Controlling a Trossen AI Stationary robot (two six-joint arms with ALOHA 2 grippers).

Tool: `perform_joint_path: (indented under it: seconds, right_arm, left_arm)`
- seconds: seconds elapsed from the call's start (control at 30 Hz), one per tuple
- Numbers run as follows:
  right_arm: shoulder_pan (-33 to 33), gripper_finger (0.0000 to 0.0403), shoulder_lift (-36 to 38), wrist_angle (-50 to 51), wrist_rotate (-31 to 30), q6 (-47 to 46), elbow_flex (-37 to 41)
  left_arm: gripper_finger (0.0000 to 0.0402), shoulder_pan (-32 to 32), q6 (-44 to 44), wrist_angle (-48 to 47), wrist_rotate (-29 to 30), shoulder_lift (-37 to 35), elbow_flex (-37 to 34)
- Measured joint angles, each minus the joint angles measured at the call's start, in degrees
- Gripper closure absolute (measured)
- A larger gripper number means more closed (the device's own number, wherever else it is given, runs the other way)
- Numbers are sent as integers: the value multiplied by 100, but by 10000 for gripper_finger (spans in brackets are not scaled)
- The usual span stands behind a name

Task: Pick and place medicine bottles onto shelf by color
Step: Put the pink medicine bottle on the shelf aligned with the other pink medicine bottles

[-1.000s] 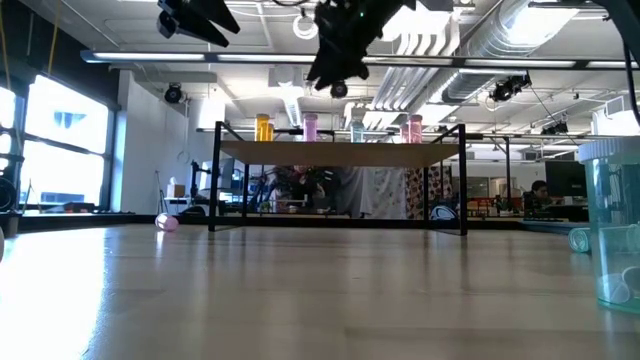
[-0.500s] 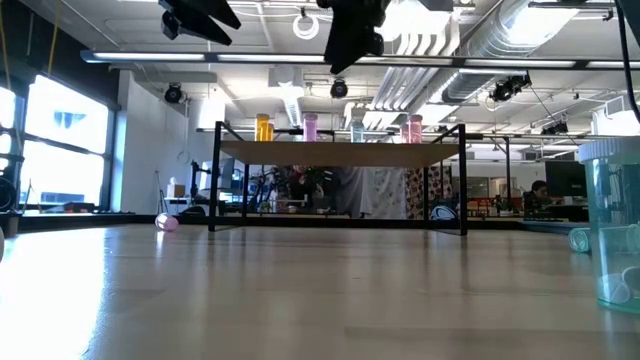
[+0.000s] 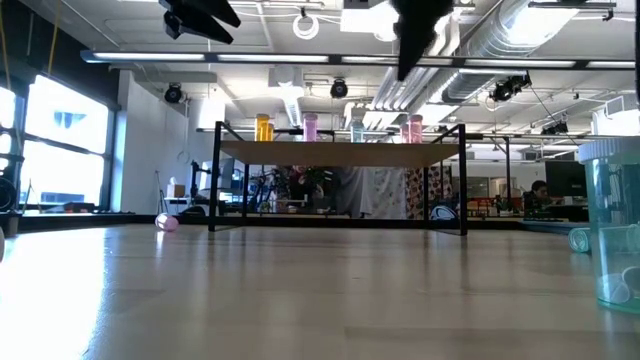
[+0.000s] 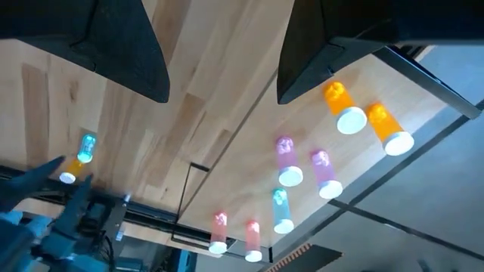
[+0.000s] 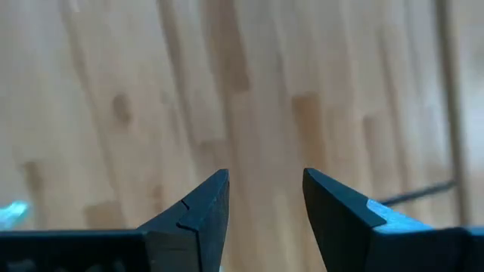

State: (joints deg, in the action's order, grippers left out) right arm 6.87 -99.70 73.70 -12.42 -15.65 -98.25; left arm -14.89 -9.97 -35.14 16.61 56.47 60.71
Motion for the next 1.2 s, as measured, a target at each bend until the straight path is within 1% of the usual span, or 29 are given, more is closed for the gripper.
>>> perform_joint_path:
  seconds: [0.13,0.23,0.4,0.53,0.7,0.93,1.07,1.2]
  right_arm:
    - [390,242,730,-428,109,-866,890]
    - [688,242,1201,-776,92,-1351,1333]
    - [1131,242,1765,-813,-289,-2136,1746]
    - [1451,242,2053,-690,-684,-2590,1855]
    - [1719,242,2240,-503,-1134,-2954,1855]
    - [1793,242,2293,-348,-1161,-2948,1855]
    - [1793,242,2293,-189,-1171,-2936,1855]
    - [1790,242,2293,-187,-1280,-2936,1855]
  left_arm:
    - [165,45,-168,12,-185,0,0]
    - [165,133,-415,20,-273,0,0]
    - [165,452,-1067,17,-274,0,0]
    - [165,902,-1590,15,-275,24,0]
    - [165,1552,-2268,7,-244,271,0]
    - [165,2340,-3302,-40,-195,818,0]
    - [165,2812,-3926,-197,-383,1161,0]
    - [165,3288,-4411,-341,-407,1524,-2]
